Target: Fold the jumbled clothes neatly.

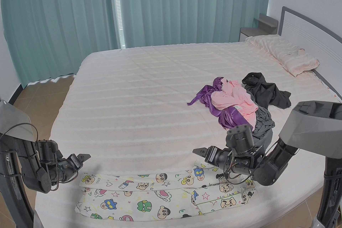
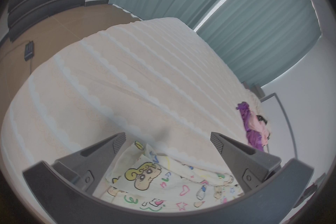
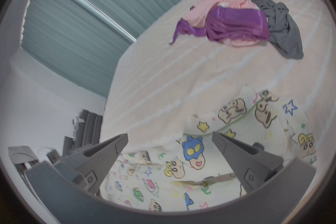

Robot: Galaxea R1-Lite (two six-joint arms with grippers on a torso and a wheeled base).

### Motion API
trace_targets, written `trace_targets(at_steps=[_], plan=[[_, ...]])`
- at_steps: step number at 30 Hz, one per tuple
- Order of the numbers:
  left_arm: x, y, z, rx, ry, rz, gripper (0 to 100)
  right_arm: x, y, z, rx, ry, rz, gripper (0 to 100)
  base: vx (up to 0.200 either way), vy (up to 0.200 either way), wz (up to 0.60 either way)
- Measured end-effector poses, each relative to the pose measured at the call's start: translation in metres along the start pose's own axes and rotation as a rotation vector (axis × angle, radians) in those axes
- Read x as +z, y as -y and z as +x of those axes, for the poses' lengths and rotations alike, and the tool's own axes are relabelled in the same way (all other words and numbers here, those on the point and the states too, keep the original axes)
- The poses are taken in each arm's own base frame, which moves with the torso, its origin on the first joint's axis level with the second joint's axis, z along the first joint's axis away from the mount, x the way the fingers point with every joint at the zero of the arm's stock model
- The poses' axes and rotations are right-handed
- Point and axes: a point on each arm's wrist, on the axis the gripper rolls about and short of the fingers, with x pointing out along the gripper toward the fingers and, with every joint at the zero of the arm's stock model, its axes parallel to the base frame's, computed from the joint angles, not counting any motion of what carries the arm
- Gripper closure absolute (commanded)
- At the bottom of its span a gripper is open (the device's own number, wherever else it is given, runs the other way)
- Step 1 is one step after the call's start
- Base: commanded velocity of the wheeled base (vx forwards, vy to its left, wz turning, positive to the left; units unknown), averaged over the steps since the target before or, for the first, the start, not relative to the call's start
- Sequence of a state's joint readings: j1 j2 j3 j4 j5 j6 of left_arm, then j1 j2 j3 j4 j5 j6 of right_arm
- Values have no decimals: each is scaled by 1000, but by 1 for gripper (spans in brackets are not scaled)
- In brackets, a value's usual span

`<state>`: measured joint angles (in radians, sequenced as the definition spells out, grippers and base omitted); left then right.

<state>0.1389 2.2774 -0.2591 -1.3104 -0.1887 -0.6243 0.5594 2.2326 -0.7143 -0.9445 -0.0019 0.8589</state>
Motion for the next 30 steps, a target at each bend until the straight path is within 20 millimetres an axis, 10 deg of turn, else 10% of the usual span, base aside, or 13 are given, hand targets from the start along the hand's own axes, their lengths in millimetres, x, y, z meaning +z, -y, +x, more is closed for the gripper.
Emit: trace_targets(at_steps=[15, 16, 30], plan=[[-30, -2, 12, 74, -111, 270, 0, -8, 22, -10, -13, -27, 40, 0, 0, 0, 0], [-31, -2, 12, 75, -114, 279, 100, -9, 23, -10, -15, -29, 40, 0, 0, 0, 0], [-29, -5, 15, 125, -78, 303, 100, -12, 25, -10, -14, -34, 37, 0, 0, 0, 0]])
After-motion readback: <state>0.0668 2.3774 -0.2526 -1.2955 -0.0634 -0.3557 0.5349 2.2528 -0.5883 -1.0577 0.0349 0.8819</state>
